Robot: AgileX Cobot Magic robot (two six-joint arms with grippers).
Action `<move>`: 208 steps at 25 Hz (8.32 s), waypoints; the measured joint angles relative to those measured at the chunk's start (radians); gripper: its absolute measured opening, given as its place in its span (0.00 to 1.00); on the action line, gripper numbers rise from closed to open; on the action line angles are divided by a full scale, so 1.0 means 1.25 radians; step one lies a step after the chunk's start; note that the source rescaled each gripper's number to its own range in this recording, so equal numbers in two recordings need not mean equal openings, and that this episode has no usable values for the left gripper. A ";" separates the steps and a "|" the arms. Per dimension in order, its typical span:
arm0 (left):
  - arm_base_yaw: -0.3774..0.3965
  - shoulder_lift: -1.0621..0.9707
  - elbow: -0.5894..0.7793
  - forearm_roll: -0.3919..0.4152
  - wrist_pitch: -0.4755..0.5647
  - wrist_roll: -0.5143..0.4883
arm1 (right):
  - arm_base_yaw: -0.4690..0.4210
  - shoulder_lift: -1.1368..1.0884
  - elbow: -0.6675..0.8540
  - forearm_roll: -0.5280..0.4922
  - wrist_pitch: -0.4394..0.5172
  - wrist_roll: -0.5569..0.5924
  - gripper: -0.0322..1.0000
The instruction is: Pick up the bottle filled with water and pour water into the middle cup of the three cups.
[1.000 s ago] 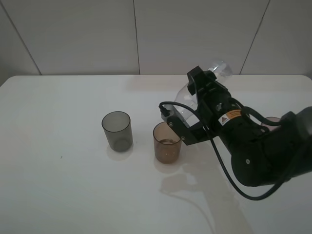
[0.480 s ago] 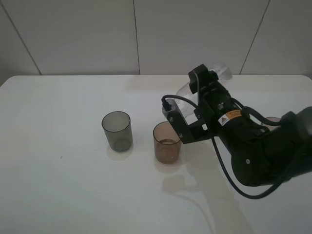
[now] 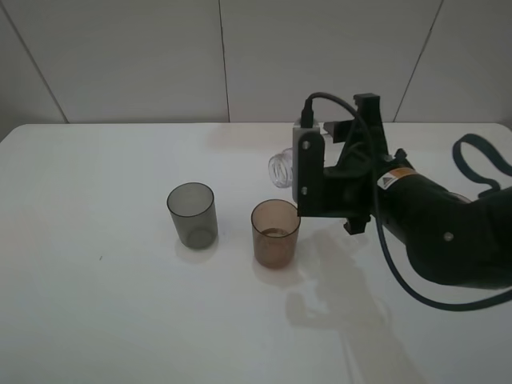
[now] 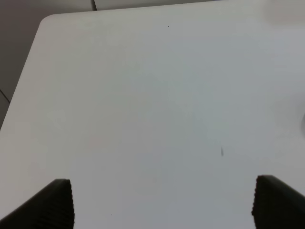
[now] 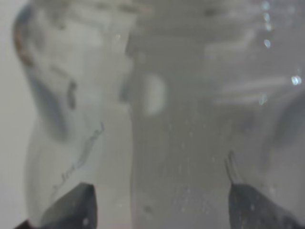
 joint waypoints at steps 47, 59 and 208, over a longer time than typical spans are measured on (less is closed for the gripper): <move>0.000 0.000 0.000 0.000 0.000 0.000 | -0.323 0.203 -0.002 -0.631 -0.052 1.440 0.03; 0.000 0.000 0.000 0.000 0.000 0.000 | -0.323 0.301 -0.003 -0.586 -0.157 1.438 0.03; 0.000 0.000 0.000 0.000 0.000 0.000 | -0.396 -0.610 -0.313 -0.698 1.433 1.664 0.73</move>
